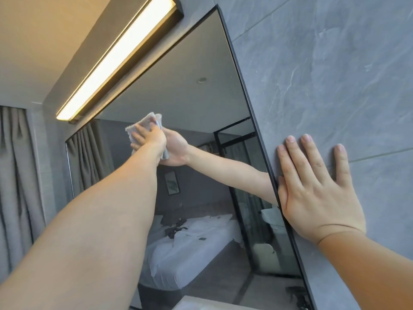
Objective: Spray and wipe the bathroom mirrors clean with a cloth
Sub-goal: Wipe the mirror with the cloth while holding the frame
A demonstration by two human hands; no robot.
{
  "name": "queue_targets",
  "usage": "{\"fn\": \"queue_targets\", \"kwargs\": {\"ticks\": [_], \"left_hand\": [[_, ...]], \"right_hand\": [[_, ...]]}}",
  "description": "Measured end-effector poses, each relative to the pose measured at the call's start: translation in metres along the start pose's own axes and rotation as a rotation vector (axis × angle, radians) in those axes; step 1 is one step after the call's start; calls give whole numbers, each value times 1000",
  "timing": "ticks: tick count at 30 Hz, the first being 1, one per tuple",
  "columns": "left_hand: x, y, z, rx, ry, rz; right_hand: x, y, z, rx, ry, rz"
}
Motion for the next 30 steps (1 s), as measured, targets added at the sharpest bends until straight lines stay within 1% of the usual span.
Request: {"fn": "queue_targets", "kwargs": {"ticks": [2,3,4,5,9,10,11,13,19,28,30], "left_hand": [[-8,1,4,-28,85,-17],[-14,1,16,-20,75,-22],[-21,1,32,5,19,-26],[-29,-1,53,34,-78,-26],[-70,-22,140,69,-598,-43],[-79,-26,156,79,-706,-45],[-86,-29,167,89,-787,-52],[-90,-32,178,103,-873,-67],[-78,-31,179,155,-968,-79],[-78,-27,182,147,-960,-82],[-70,-25,185,135,-931,-77]], "right_hand": [[-1,0,0,3,0,-2],[-1,0,0,2,1,-1],[-1,0,0,0,1,1],[0,0,0,-3,-1,1],[-1,0,0,-6,-5,-5],[-1,0,0,-7,-5,-5],[-1,-1,0,-5,-4,-4],[-1,-1,1,0,-5,-1],[-1,-2,1,-15,0,-5],[-2,-1,1,-13,-11,-1],[-2,-1,0,-10,-13,-4]]}}
Point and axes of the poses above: each hand's wrist, its own x-axis towards the middle knuckle, its own y-axis out of the back of the hand, z = x × y, the point moved 4 cm from there along x, towards the middle knuckle, and after that the axes turned 11 degrees about -y, right-handed, at the moved point
